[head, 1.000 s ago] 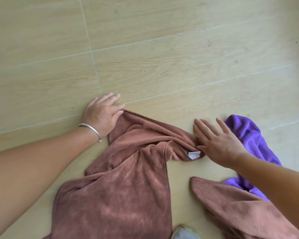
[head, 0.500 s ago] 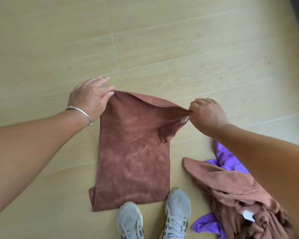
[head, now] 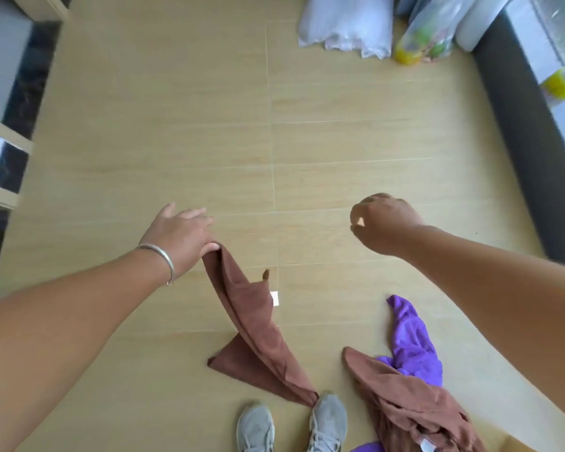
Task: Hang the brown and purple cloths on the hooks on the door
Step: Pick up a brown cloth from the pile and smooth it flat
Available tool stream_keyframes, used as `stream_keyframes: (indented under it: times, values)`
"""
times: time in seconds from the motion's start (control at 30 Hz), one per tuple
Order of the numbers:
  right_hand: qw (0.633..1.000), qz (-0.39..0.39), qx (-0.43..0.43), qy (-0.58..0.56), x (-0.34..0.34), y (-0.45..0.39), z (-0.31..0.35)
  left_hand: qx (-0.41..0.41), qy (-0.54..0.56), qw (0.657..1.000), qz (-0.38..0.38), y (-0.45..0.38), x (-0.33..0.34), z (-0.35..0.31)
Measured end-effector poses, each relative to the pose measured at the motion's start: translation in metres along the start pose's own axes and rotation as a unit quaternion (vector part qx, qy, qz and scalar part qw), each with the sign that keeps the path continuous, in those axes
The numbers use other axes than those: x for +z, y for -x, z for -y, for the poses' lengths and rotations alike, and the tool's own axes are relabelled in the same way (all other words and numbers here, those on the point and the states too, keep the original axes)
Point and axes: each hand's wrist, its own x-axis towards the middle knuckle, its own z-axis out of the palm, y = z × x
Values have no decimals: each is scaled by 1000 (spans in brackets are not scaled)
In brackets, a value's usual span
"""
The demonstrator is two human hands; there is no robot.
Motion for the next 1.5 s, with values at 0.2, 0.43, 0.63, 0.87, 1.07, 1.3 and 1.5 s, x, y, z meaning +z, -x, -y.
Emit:
stream_keyframes:
  times: [0.2, 0.43, 0.63, 0.87, 1.07, 1.3, 1.5]
  values:
    - [970, 118, -132, -167, 53, 24, 123, 80, 60, 992, -81, 27, 8, -14]
    - [955, 147, -144, -213, 70, 10, 190, 115, 87, 982, -120, 30, 24, 0]
    - [982, 97, -161, 32, 60, -1, 152, 86, 115, 976, -165, 29, 21, 25]
    - [986, 30, -48, 158, 9, -23, 115, 28, 113, 973, -200, 13, -23, 78]
    - [980, -70, 52, 177, -93, -47, 96, -41, 110, 965, -233, 3, -97, 130]
    - [968, -202, 92, 116, -225, -40, 86, -81, 130, 934, -324, 23, -206, 172]
    - [959, -258, 55, 100, -257, -3, 73, -91, 136, 912, -377, 59, -224, 172]
